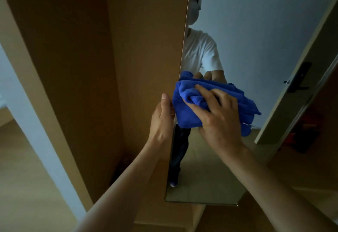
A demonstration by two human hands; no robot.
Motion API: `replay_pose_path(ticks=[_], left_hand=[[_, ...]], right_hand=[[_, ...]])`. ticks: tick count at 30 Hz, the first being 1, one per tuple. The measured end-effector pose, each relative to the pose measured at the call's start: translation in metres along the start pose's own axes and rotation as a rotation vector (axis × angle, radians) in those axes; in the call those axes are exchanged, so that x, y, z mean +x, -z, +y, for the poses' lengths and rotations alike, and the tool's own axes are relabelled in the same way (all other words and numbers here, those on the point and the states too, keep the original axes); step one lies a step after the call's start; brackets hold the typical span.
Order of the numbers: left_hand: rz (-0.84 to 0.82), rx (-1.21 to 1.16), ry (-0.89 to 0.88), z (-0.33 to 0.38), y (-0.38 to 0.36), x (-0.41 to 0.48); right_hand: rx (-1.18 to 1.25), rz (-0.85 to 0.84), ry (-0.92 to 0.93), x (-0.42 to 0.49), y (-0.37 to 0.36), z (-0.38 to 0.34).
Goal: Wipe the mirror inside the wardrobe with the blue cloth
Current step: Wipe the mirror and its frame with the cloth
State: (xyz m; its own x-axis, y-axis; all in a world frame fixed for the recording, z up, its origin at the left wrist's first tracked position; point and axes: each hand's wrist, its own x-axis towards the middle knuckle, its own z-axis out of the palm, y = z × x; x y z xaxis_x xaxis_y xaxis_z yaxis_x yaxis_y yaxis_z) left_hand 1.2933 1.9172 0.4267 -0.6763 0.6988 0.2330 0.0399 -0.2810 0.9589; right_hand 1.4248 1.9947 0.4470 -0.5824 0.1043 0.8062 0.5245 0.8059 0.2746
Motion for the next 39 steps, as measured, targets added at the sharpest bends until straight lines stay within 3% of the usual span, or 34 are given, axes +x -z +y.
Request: replay_pose_path(ticks=[15, 25, 32, 39], left_hand=[[0.081, -0.016, 0.186, -0.097, 0.012, -0.032], [0.103, -0.083, 0.211, -0.125, 0.018, -0.033], [0.187, 0.012, 0.211, -0.144, 0.021, -0.035], [0.138, 0.029, 0.296, -0.191, 0.028, -0.045]], right_hand=[[0.077, -0.103, -0.057, -0.084, -0.042, -0.038], [0.085, -0.145, -0.040, -0.133, -0.069, -0.055], [0.086, -0.207, -0.030, -0.171, -0.091, -0.067], [0.105, -0.153, -0.087, -0.200, -0.116, -0.079]])
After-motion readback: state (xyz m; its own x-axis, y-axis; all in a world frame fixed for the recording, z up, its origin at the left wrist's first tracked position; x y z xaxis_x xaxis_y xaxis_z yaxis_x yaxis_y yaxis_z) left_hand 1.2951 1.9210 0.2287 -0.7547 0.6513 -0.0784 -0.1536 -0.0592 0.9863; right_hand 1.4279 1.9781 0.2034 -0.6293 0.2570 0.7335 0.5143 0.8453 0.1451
